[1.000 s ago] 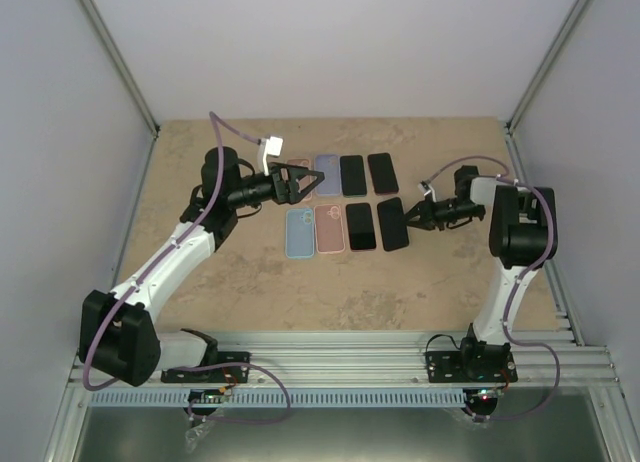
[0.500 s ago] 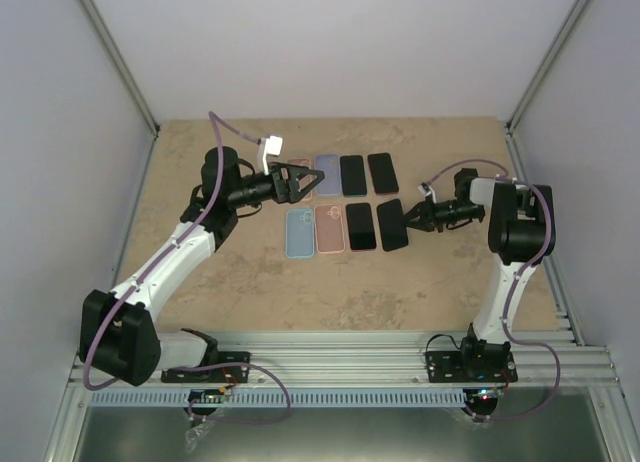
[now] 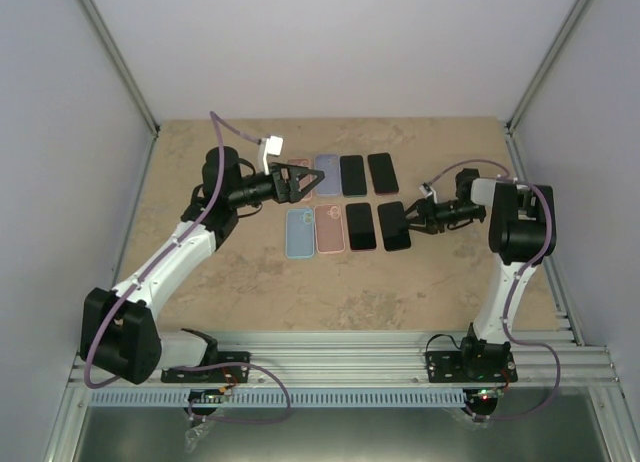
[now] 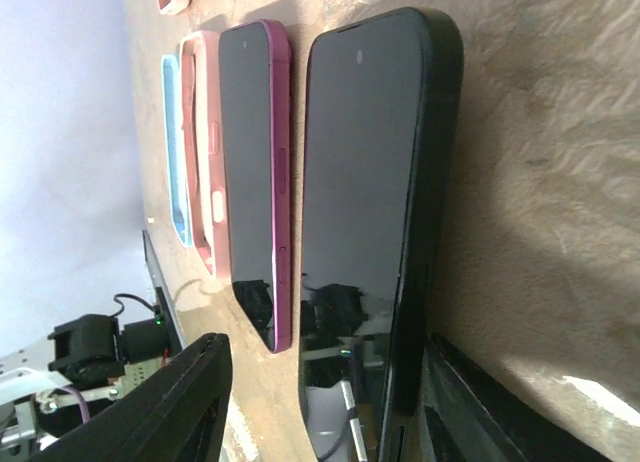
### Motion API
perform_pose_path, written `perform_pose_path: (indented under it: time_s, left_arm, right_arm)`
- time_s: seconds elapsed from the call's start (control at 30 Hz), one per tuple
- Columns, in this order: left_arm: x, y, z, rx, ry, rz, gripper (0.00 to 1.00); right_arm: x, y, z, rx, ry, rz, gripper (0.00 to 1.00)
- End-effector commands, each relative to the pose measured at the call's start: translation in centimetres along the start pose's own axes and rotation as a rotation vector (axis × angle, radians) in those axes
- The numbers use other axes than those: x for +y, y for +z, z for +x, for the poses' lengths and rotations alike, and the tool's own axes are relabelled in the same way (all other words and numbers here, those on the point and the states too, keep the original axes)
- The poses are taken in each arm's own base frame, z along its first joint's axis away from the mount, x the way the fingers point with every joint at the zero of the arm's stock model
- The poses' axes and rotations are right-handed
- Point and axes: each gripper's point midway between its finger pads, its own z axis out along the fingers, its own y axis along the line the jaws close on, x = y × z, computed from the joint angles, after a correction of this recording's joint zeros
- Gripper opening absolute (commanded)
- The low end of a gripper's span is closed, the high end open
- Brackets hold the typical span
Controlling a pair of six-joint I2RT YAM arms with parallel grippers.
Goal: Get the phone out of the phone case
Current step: Place the phone at the center of the board, then reset both arms
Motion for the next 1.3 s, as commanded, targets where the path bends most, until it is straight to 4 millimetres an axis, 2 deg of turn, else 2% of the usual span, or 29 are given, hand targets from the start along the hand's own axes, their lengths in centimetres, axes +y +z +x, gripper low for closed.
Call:
perform_pose_path:
  time_s: [0.0, 0.4, 0.53, 0.6, 0.7, 0.83, 1.03, 1.17, 1.27]
  left_arm:
    - [0.3, -0.3, -0.2, -0.019, 0.019, -0.007, 0.99]
    - [1.9, -1.2, -0.5, -0.007, 0.055, -0.124, 0.99]
    - [2.7, -1.9, -0.2, 0.056, 0.064, -0.175, 0.99]
    - [3.6, -2.2, 0.0, 0.116, 0.059, -0.212, 0.99]
    - [4.6, -2.7, -0.1, 0.221, 0.063, -0.247, 0.99]
    - [6.1, -4.0, -1.5, 0.275, 0.048, -0.335, 0.99]
    - [7.7, -7.5, -3.5, 0.309, 0.115, -0.501, 0.99]
    - [8.7, -10.2, -4.0, 0.281, 0.115, -0.591, 0.99]
    - [9.9, -12.2, -3.5, 0.274, 0.110, -0.670, 1.00]
  right_arm:
    - [0.6, -0.8, -0.1, -0.024, -0.029, 0.018, 0.55]
    - [1.6, -2.5, -0.4, -0.062, -0.103, 0.125, 0.85]
    - [3.6, -3.8, -1.0, -0.093, -0.177, 0.141, 0.97]
    - [4.9, -4.6, -1.3, -0.114, -0.219, 0.143, 0.98]
    - [7.3, -6.1, -2.0, -0.153, -0.299, 0.145, 0.98]
    - [10.7, -8.7, -3.2, -0.218, -0.408, 0.166, 0.98]
    - [14.4, -13.3, -4.3, -0.320, -0.537, 0.226, 0.98]
    - [15.2, -17.1, -4.1, -0.418, -0.555, 0.223, 0.98]
    - [14.5, -19.3, -3.5, -0.472, -0.552, 0.236, 0.98]
